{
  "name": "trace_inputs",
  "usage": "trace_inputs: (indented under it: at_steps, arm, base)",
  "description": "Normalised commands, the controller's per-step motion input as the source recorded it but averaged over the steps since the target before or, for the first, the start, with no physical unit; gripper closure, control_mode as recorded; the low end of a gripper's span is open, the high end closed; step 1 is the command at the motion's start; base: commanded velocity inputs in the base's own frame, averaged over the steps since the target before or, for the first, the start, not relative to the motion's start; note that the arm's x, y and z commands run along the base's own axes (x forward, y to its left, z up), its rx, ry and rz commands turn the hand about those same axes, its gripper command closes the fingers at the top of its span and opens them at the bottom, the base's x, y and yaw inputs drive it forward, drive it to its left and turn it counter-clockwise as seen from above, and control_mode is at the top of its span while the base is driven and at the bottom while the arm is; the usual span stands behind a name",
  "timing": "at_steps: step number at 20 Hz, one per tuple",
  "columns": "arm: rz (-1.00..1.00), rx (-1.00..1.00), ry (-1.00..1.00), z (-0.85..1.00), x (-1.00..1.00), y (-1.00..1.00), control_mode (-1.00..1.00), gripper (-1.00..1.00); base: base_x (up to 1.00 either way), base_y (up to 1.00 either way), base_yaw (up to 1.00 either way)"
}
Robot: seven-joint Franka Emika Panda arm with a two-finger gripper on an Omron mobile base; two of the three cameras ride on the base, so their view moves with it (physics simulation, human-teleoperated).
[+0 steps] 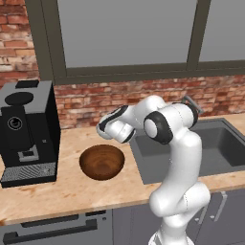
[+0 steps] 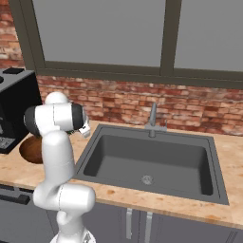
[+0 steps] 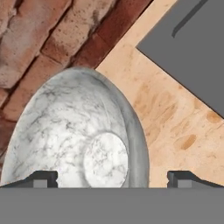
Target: Pick up the bowls on the counter and stack them on top of one another in the open cabinet. Place the smaller bowl on top of the larger bowl.
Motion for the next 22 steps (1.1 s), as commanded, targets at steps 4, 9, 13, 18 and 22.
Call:
trace_inputs:
  at_steps: [4,9,13,18,22]
  arm:
    - [0.0,-0.01,0.0,-0.04,0.08,0.03,-1.0,1.0]
    - [0.0,0.0,0.0,0.0,0.0,0.0,-1.0,1.0]
    - [0.0,0.0,0.0,0.16,0.0,0.0,-1.0,1.0]
    - [0.0,0.0,0.0,0.36,0.0,0.0,-1.0,1.0]
    - [0.0,0.0,0.03,0.42,-0.18,-0.02,-1.0,1.0]
  base:
    - [0.0,0.0,0.0]
    - [0.0,0.0,0.0]
    - [0.0,0.0,0.0]
    - [0.0,0.0,0.0]
    - [0.0,0.0,0.0]
